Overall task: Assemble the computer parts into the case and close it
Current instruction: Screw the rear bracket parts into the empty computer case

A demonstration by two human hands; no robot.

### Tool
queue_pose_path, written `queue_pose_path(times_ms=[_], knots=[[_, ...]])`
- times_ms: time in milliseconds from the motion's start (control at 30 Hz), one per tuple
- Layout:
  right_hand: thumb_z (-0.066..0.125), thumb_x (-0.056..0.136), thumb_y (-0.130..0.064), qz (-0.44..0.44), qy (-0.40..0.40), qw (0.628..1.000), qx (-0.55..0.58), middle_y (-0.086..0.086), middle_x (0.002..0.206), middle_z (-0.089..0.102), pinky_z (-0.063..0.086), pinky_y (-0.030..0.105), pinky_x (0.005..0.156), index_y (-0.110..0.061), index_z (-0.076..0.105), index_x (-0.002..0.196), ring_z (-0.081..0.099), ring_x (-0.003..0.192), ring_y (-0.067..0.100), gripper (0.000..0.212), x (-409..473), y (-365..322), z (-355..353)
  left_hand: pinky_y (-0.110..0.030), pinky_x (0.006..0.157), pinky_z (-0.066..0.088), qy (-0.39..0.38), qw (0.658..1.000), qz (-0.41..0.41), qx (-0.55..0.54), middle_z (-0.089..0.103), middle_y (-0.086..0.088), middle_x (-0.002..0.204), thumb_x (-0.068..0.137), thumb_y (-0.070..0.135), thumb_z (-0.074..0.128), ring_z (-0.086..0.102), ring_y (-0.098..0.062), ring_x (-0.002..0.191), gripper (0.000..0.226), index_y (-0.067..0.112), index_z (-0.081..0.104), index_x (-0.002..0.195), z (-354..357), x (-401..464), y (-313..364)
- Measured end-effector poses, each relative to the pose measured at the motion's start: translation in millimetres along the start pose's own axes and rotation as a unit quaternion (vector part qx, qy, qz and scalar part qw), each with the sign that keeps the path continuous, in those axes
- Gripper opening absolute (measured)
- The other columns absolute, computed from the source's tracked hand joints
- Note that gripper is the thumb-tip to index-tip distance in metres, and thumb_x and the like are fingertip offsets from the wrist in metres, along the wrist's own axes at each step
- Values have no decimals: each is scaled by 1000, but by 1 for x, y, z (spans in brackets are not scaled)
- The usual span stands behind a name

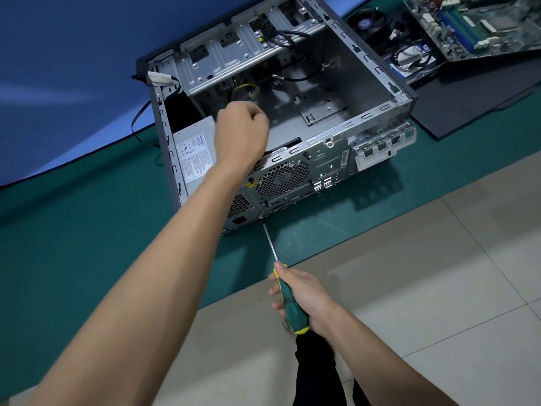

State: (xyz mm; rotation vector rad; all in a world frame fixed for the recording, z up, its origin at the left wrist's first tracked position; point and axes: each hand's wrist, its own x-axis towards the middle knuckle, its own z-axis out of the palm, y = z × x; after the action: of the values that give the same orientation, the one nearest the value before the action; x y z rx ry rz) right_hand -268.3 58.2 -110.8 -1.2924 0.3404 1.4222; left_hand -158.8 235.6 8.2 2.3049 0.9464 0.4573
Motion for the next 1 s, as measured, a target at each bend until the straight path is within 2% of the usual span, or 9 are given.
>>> queue_pose_path(times_ms=[100, 167, 267, 333, 433, 600, 800, 933, 1000], knots=[[63, 87, -45, -33, 101, 992, -67, 2, 64, 59, 41, 26, 47, -11, 56, 73, 52, 38, 13, 38, 4, 1, 7, -23, 55, 40, 188, 974, 51, -120, 57, 8, 59, 77, 6, 41, 50, -6, 58, 23, 10, 61, 66, -24, -48, -4], [62, 88, -46, -45, 101, 993, -44, 1, 59, 58, 39, 25, 43, -9, 57, 70, 48, 36, 14, 41, 3, 2, 7, -23, 51, 35, 215, 960, 46, -171, 50, 6, 53, 75, 4, 41, 43, -7, 53, 21, 9, 53, 59, -29, -84, -17], [55, 92, -47, 45, -45, 991, 119, -1, 55, 53, 37, 21, 36, -8, 64, 79, 42, 36, 11, 42, -2, -2, 1, -24, 50, 39, 116, 975, -78, -175, 54, 6, 49, 74, 2, 43, 46, -7, 47, 28, 14, 56, 54, -16, -122, -51], [51, 92, -48, 76, -127, 972, 183, -2, 57, 51, 36, 19, 35, -9, 61, 83, 41, 36, 8, 42, -4, -5, -6, -32, 57, 52, -39, 979, -178, -88, 65, 3, 58, 81, 6, 44, 60, -16, 53, 30, 17, 61, 58, -3, -138, -74], [47, 94, -48, 74, -140, 974, 165, -2, 58, 51, 38, 20, 36, -9, 60, 84, 43, 38, 9, 43, -4, -7, -5, -40, 72, 54, -210, 953, -215, 32, 66, -8, 76, 91, 16, 45, 65, -31, 76, 27, 12, 59, 68, 16, -145, -91], [46, 94, -54, 56, -77, 990, 104, 2, 61, 60, 43, 21, 43, -8, 66, 85, 53, 46, 14, 51, -11, -8, 5, -17, 36, 40, -239, 888, -348, -180, 57, -10, 58, 96, 8, 49, 50, -20, 42, 24, 3, 58, 74, 29, -137, -87], [60, 91, -39, -48, 121, 989, -66, 3, 61, 52, 36, 23, 43, -12, 53, 70, 45, 42, 15, 35, -10, 10, 18, -28, 50, 56, -217, 831, -396, -325, 68, -14, 61, 94, 5, 52, 66, -21, 49, 16, -3, 59, 82, 30, -142, -95], [51, 94, -45, 67, -64, 976, 200, -3, 53, 48, 32, 17, 32, -10, 61, 80, 41, 37, 8, 39, -14, 6, 15, -29, 52, 54, -215, 791, -400, -409, 71, -9, 66, 99, 18, 48, 68, -18, 55, 24, 0, 60, 88, 36, -151, -100], [51, 93, -48, 65, -77, 978, 185, -1, 57, 50, 34, 18, 35, -10, 61, 82, 44, 39, 9, 40, -17, 5, 9, -29, 50, 55, -205, 790, -400, -417, 70, -9, 63, 100, 19, 45, 68, -19, 53, 28, 0, 59, 86, 40, -153, -99]])
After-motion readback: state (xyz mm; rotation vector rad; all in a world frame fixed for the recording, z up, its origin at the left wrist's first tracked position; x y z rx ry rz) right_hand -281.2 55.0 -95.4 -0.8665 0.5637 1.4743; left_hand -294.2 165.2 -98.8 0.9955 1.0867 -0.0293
